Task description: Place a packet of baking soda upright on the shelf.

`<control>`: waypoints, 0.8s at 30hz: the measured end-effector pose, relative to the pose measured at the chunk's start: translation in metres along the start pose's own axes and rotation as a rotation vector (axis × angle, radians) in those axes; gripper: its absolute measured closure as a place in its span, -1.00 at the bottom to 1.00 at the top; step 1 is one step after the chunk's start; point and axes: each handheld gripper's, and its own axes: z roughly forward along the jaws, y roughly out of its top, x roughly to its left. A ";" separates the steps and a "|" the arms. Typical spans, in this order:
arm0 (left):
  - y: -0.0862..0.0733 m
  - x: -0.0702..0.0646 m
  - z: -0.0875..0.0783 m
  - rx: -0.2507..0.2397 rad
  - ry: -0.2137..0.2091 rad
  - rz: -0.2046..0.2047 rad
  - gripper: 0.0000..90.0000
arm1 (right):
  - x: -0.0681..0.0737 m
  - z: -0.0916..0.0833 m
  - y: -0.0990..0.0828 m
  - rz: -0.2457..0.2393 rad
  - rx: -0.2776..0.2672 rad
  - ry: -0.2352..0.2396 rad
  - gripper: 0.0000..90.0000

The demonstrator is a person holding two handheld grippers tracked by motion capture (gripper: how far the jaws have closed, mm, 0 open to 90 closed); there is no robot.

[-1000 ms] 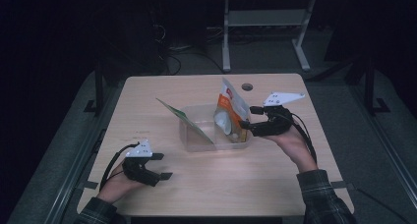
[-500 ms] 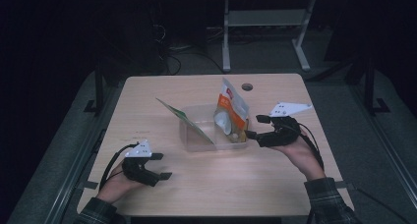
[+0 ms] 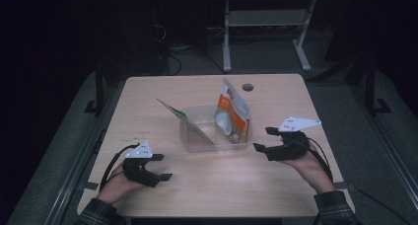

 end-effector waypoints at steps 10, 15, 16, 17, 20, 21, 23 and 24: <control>0.000 -0.002 0.002 0.015 -0.012 0.014 -0.59 | 0.005 -0.002 -0.026 0.004 0.025 -0.034 -0.51; 0.000 -0.003 0.003 0.021 -0.016 0.022 -0.59 | 0.008 0.000 -0.041 0.014 0.052 -0.034 -0.56; 0.000 -0.003 0.003 0.022 -0.017 0.022 -0.59 | 0.010 0.001 -0.048 0.012 0.071 -0.029 -0.57; 0.000 -0.003 0.003 0.022 -0.017 0.022 -0.59 | 0.010 0.001 -0.048 0.012 0.071 -0.029 -0.57; 0.000 -0.004 0.003 0.027 -0.025 0.025 -0.59 | 0.014 0.009 -0.064 0.006 0.128 -0.028 -0.60; 0.000 -0.004 0.003 0.027 -0.025 0.025 -0.59 | 0.014 0.009 -0.064 0.006 0.128 -0.028 -0.60; 0.000 -0.004 0.003 0.029 -0.028 0.029 -0.59 | 0.017 0.013 -0.069 -0.003 0.165 -0.024 -0.61; 0.000 -0.005 0.003 0.032 -0.029 0.033 -0.59 | 0.018 0.014 -0.070 -0.012 0.176 -0.020 -0.63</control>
